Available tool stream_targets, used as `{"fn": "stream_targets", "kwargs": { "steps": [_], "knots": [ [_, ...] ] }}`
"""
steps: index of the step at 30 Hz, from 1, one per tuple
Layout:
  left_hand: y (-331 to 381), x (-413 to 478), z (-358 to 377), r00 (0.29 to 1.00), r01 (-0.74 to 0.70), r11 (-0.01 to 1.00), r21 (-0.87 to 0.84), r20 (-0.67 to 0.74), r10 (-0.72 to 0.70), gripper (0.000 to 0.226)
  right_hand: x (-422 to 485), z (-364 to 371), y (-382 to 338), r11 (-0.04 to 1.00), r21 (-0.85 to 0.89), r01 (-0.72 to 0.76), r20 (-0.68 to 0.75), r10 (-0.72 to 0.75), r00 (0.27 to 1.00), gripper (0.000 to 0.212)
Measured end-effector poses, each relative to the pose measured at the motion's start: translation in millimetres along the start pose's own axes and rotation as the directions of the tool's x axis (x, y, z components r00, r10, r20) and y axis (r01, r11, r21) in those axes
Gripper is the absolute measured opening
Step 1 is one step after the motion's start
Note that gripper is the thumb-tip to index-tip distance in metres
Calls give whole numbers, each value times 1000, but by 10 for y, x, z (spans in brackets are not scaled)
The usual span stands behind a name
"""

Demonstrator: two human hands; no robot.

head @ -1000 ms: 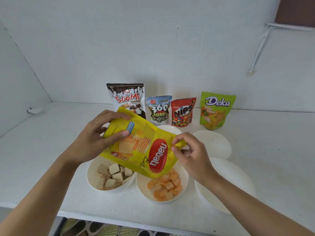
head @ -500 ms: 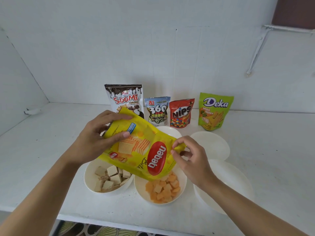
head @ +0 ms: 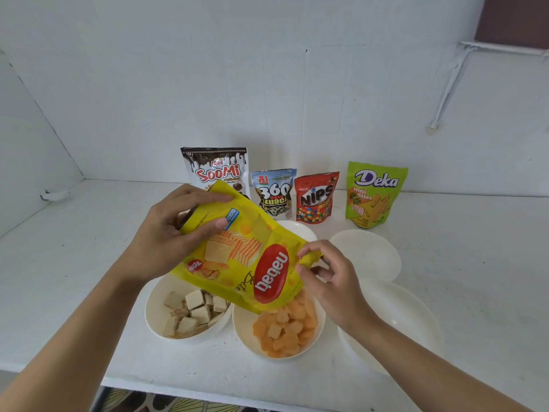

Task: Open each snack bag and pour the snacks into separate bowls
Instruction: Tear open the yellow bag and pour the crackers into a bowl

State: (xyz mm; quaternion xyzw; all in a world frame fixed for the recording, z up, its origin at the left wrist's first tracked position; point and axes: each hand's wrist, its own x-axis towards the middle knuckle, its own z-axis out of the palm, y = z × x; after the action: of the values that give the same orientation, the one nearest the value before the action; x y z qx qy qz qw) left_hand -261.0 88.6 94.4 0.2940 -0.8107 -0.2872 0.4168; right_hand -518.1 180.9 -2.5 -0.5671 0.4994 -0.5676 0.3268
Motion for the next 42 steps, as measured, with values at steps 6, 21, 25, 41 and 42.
{"fn": "stream_targets", "kwargs": {
  "steps": [6,21,25,41,42],
  "knots": [
    [-33,-33,-8,999,39,999,-15,-20,-39,29,-5,-85,17,993,86,-80,57,76,996,10],
    [3,18,-29,999,25,1000,5,30,-25,29,-40,-69,14,997,-33,-72,62,74,995,12],
    [33,47,-21,999,29,998,-53,22,-28,26,-37,-62,-6,999,-31,20,-24,-21,999,16],
    [82,116,-15,999,30,999,-45,23,-29,28,4,-81,-34,979,-175,108,22,-106,994,17],
    [88,125,-25,999,29,999,-39,25,-28,28,1,-75,-36,980,-169,106,28,-103,994,17]
  ]
}}
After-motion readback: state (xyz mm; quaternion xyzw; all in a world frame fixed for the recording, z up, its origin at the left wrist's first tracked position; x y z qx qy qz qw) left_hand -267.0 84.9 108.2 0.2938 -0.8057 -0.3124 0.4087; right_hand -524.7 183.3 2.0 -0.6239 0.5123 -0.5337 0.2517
